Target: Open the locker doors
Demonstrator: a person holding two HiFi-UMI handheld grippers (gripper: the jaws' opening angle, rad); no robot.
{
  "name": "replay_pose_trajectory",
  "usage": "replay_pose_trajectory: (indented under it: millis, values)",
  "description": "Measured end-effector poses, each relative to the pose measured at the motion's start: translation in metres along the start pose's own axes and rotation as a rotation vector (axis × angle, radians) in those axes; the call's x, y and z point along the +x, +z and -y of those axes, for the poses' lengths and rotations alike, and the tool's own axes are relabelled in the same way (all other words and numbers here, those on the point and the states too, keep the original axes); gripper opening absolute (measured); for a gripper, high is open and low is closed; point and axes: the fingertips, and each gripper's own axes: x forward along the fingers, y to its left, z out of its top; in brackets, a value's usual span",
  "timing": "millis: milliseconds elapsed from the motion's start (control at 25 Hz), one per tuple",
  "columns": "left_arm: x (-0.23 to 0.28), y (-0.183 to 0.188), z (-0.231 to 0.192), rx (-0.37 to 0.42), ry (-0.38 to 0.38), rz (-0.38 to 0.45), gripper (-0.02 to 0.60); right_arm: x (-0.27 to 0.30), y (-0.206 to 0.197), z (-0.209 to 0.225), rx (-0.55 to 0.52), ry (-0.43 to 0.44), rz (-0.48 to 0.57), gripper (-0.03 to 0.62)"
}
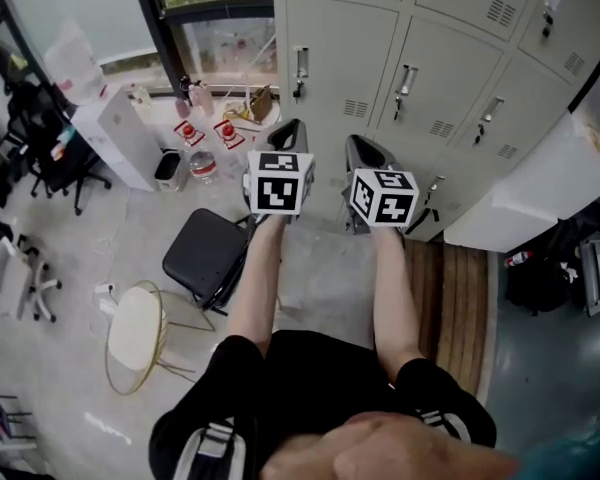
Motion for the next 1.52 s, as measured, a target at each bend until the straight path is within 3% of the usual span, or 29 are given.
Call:
replay_pose_trajectory:
  millis: [400, 520, 600, 800, 1240, 1520]
  values:
    - [0.036, 0.061, -0.06, 0.01, -0.036, 0.061, 0.009, 0.074, 0.09, -0.019, -0.118, 0.03, 0.098, 0.012]
    - [0.039, 0.095, -0.071, 0.062, -0.049, 0.112, 0.009, 0.097, 0.124, -0.029, -0.16, 0.07, 0.126, 0.085]
    - [0.041, 0.116, -0.077, 0.101, -0.059, 0.141, 0.009, 0.113, 0.144, -0.033, -0.185, 0.074, 0.143, 0.095]
    - [0.052, 0.145, -0.102, 0.106, -0.102, 0.176, 0.009, 0.141, 0.192, -0.036, -0.231, 0.032, 0.199, 0.097]
    - [0.079, 0.166, -0.142, 0.116, -0.207, 0.195, 0.009, 0.195, 0.305, -0.041, -0.383, -0.095, 0.291, 0.095]
    - [0.095, 0.179, -0.141, 0.118, -0.269, 0.206, 0.009, 0.21, 0.353, -0.036, -0.381, -0.162, 0.337, 0.095]
